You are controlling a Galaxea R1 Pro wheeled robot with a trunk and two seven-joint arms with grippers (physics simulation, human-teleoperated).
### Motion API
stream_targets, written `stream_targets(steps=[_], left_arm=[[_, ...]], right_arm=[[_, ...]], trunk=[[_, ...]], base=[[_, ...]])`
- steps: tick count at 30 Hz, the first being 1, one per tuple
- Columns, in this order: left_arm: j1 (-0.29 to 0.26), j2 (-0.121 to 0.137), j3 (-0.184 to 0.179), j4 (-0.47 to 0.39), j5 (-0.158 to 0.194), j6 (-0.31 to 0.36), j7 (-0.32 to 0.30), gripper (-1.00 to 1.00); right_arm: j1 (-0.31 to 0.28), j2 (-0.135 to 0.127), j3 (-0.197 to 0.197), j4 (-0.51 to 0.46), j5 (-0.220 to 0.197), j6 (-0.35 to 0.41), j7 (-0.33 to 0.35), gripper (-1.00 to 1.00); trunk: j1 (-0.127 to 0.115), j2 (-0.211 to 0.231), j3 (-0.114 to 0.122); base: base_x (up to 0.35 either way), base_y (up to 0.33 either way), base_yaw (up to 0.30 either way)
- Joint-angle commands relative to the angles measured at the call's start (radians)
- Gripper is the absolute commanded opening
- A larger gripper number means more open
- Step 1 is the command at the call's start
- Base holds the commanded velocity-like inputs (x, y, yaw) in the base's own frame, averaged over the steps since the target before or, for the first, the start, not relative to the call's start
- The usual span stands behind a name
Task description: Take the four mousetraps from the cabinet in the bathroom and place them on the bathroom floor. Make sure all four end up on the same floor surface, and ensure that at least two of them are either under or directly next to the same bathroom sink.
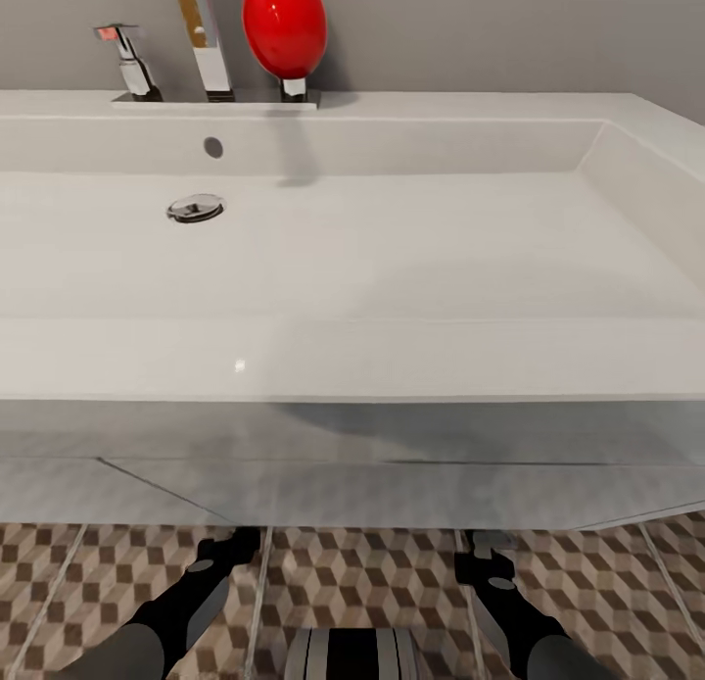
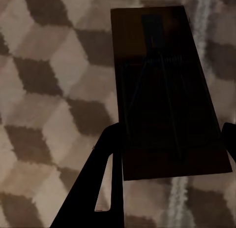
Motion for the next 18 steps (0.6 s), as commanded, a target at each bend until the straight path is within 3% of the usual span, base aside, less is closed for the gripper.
stream_targets(steps=[1,18], left_arm=[[0.000,0.001,-0.009,-0.001,0.007,-0.002,0.009,-1.00],[0.000,0.002,-0.009,-0.001,0.007,-0.003,0.009,-1.00]], right_arm=[[-0.001,0.001,-0.008,0.001,0.009,-0.004,-0.001,-1.00],[-0.001,0.001,-0.007,0.001,0.011,-0.004,0.000,-1.00]], trunk=[[0.000,-0.001,-0.005],[0.008,-0.004,-0.070]], base=[[0.000,0.000,0.000],[0.000,0.000,0.000]])
